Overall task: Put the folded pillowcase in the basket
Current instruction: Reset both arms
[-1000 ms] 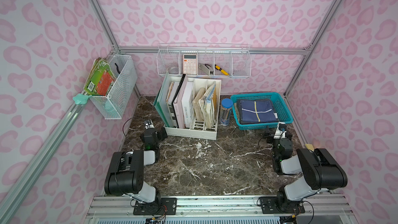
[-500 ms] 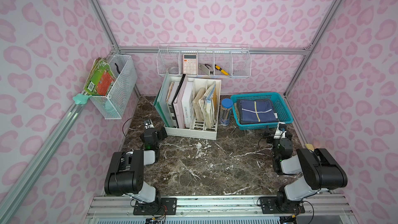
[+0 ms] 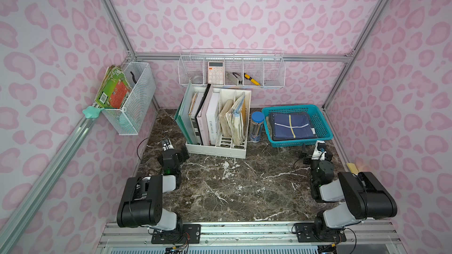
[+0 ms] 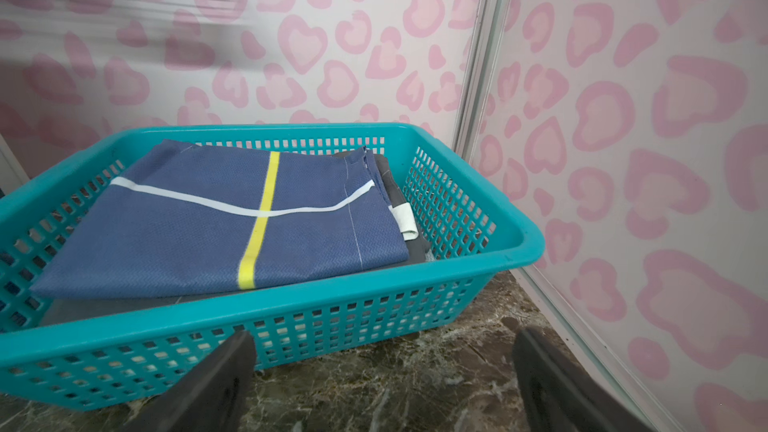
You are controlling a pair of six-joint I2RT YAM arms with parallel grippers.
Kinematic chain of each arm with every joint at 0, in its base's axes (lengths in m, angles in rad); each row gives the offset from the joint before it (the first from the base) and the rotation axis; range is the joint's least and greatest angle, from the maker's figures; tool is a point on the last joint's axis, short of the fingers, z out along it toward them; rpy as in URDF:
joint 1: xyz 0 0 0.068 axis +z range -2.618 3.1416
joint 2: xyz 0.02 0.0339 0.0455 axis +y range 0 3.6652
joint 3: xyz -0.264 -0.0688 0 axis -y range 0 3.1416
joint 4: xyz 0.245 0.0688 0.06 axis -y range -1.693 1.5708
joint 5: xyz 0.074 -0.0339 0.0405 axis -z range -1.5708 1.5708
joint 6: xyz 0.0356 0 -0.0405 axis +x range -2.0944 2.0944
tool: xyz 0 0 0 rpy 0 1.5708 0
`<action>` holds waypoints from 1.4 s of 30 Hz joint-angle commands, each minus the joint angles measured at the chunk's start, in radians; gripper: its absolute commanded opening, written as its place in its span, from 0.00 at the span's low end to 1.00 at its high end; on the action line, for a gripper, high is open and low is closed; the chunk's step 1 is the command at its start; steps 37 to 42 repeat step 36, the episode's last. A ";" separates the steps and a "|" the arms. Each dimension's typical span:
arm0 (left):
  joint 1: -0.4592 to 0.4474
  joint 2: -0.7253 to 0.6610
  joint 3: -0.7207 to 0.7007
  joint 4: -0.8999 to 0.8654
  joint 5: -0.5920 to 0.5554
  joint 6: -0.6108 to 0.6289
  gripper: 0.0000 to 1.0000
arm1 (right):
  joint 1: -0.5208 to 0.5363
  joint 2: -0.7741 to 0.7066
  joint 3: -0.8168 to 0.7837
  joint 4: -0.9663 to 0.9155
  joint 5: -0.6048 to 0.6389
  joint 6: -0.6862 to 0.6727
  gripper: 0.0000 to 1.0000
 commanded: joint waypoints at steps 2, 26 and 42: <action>-0.007 0.015 0.031 -0.028 -0.011 -0.001 1.00 | 0.002 -0.006 0.063 -0.111 0.007 0.014 0.99; -0.030 0.027 0.040 -0.023 -0.053 0.016 1.00 | 0.007 0.015 0.042 -0.036 0.018 0.004 0.99; -0.037 0.025 0.034 -0.012 -0.056 0.025 1.00 | 0.007 0.015 0.042 -0.037 0.018 0.004 0.99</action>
